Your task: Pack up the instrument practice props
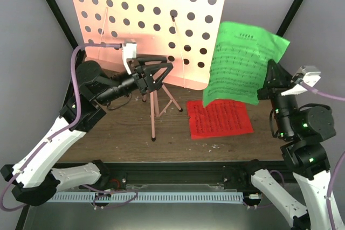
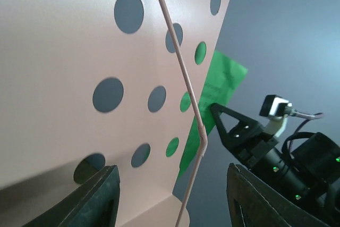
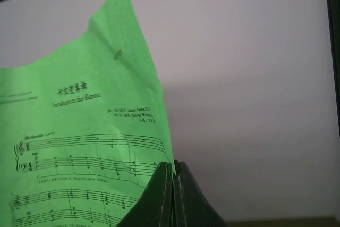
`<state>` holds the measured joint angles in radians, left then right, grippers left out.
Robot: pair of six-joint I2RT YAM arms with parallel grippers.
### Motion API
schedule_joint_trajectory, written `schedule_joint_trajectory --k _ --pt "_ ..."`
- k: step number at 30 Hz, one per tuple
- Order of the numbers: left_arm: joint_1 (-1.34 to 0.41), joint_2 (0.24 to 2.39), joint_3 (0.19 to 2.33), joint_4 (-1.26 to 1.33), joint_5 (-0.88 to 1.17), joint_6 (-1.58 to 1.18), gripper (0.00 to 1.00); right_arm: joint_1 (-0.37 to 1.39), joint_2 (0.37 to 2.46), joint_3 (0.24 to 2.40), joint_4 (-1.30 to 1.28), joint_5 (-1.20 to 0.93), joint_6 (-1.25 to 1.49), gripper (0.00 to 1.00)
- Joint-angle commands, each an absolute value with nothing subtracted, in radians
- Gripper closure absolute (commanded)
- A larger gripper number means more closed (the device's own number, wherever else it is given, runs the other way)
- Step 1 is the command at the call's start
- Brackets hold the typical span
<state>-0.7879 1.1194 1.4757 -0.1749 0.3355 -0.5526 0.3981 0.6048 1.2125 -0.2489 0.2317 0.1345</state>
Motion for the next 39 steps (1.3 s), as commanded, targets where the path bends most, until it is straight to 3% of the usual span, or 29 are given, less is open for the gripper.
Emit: schedule_joint_trajectory --k 1,18,30,35,39 --pt "-0.786 1.049 1.397 -0.182 0.356 -0.522 0.44 0.405 0.537 1.107 -0.356 0.249 0.261 0.99" --pt "-0.785 0.704 0.877 -0.182 0.426 -0.566 0.30 0.405 0.417 0.402 -0.382 0.143 0.759 0.99" --pt "-0.785 0.513 0.633 -0.281 0.287 -0.649 0.29 0.405 0.273 0.213 -0.520 0.277 1.015 0.99" --pt "-0.784 0.518 0.619 -0.323 0.204 -0.670 0.29 0.405 0.253 0.255 -0.536 0.325 0.998 0.65" --pt "-0.777 0.552 0.607 -0.300 0.197 -0.689 0.28 0.405 0.251 0.330 -0.528 0.355 0.940 0.27"
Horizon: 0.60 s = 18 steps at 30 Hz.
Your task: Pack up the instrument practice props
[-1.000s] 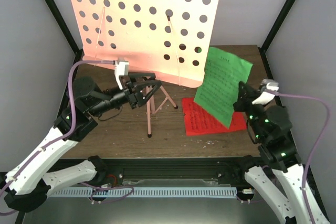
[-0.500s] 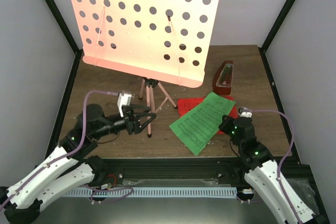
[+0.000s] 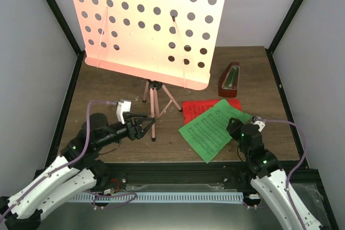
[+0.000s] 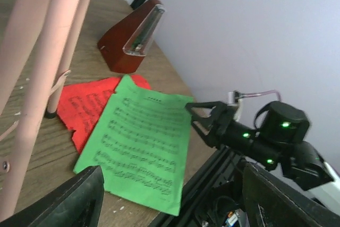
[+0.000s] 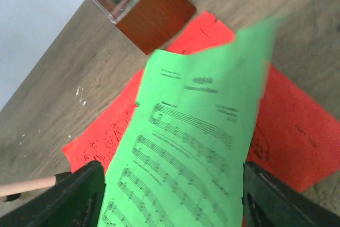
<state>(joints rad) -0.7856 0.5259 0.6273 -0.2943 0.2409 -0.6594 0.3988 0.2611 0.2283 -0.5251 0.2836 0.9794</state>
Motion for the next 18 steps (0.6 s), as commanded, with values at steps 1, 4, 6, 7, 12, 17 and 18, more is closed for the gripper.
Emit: schedule_joint_trajectory --k 1,4,6,7,12,17,18 --pt "-0.772 0.564 0.606 -0.293 0.195 -0.692 0.27 0.405 0.252 0.352 -0.521 0.358 0.916 0.21" --pt "-0.727 0.618 0.611 -0.249 0.214 -0.690 0.23 0.405 0.266 0.417 -0.490 0.342 0.843 0.10" --pt "-0.661 0.677 0.635 -0.245 0.260 -0.690 0.23 0.405 0.285 0.455 -0.462 0.310 0.805 0.05" --pt "-0.628 0.712 0.658 -0.245 0.283 -0.690 0.24 0.405 0.296 0.475 -0.446 0.283 0.784 0.04" --pt "-0.589 0.806 0.703 -0.209 0.312 -0.642 0.27 0.405 0.376 0.539 -0.344 0.062 0.751 0.00" --pt "-0.586 0.884 0.726 -0.163 0.366 -0.574 0.43 0.405 0.515 0.528 -0.139 -0.353 0.727 0.06" --pt "-0.586 0.899 0.740 -0.179 0.364 -0.552 0.46 0.405 0.562 0.530 -0.100 -0.437 0.733 0.08"
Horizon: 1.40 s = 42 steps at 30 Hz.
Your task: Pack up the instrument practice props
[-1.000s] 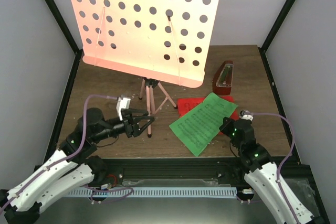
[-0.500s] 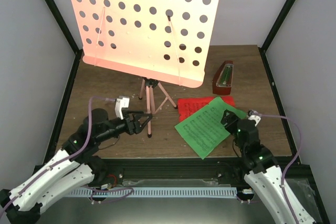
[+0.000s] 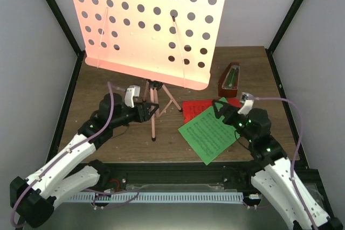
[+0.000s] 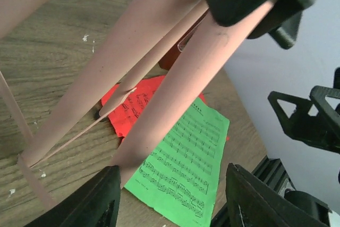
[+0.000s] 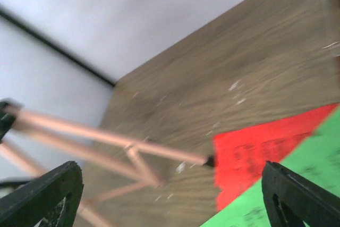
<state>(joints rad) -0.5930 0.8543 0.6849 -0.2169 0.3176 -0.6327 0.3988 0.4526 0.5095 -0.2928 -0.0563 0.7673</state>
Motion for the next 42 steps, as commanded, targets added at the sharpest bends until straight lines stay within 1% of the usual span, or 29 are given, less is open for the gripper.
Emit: schedule_joint_trajectory --k 1,4,8,19,21,24,27,33,37,42 --pt "-0.586 0.909 0.752 -0.195 0.346 -0.532 0.48 0.406 0.607 0.533 -0.064 -0.502 0.743 0.11" --pt "-0.586 0.915 0.759 -0.213 0.289 -0.491 0.51 0.407 0.730 0.551 0.006 -0.629 0.753 0.13" --pt "-0.586 0.920 0.752 -0.208 0.271 -0.465 0.57 0.408 0.791 0.581 0.002 -0.638 0.736 0.13" --pt "-0.586 0.964 0.746 -0.184 0.207 -0.386 0.57 0.418 0.859 0.605 0.124 -0.683 0.805 0.13" --pt "-0.585 0.970 0.743 -0.165 0.215 -0.365 0.59 0.428 0.884 0.629 0.158 -0.687 0.820 0.13" --pt "-0.584 0.980 0.738 -0.143 0.218 -0.330 0.66 0.464 0.946 0.676 0.199 -0.679 0.837 0.14" --pt "-0.586 0.989 0.735 -0.137 0.234 -0.293 0.78 0.529 1.021 0.751 0.219 -0.656 0.827 0.15" --pt "-0.585 0.997 0.742 -0.191 0.241 -0.217 0.94 0.648 1.175 0.885 0.236 -0.606 0.791 0.22" --pt "-0.585 0.987 0.747 -0.231 0.245 -0.178 1.00 0.693 1.242 0.944 0.270 -0.576 0.791 0.28" --pt "-0.585 0.974 0.753 -0.284 0.261 -0.130 1.00 0.707 1.270 0.971 0.287 -0.523 0.796 0.39"
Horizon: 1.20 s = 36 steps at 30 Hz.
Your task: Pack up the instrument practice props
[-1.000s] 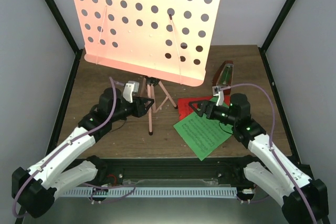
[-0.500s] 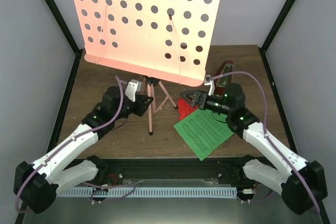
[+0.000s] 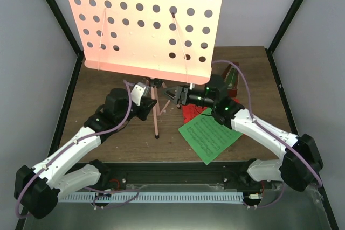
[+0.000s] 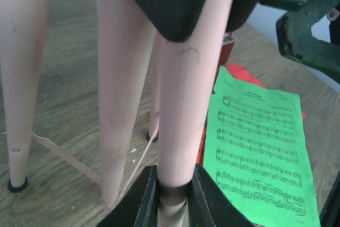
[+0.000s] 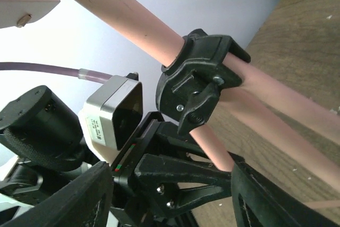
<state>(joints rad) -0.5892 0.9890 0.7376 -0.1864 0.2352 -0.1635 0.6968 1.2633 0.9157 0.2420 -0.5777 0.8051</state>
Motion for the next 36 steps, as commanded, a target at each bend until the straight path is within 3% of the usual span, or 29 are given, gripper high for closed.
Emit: schedule_joint_trajectory --k 1,6,18,31,36 --pt "-0.586 0.972 0.755 -0.291 0.265 -0.124 1.00 0.707 1.273 0.974 0.288 -0.516 0.793 0.42" --pt "-0.586 0.979 0.757 -0.310 0.288 -0.104 1.00 0.709 1.293 0.982 0.298 -0.512 0.786 0.54" --pt "-0.586 1.012 0.810 -0.353 0.323 0.012 1.00 0.713 1.361 1.039 0.275 -0.473 0.755 0.54" --pt "-0.585 0.959 0.749 -0.289 0.301 0.063 1.00 0.732 1.374 1.031 0.241 -0.434 0.642 0.88" --pt "-0.586 0.940 0.739 -0.288 0.285 0.070 1.00 0.738 1.361 1.012 0.159 -0.348 0.420 0.94"
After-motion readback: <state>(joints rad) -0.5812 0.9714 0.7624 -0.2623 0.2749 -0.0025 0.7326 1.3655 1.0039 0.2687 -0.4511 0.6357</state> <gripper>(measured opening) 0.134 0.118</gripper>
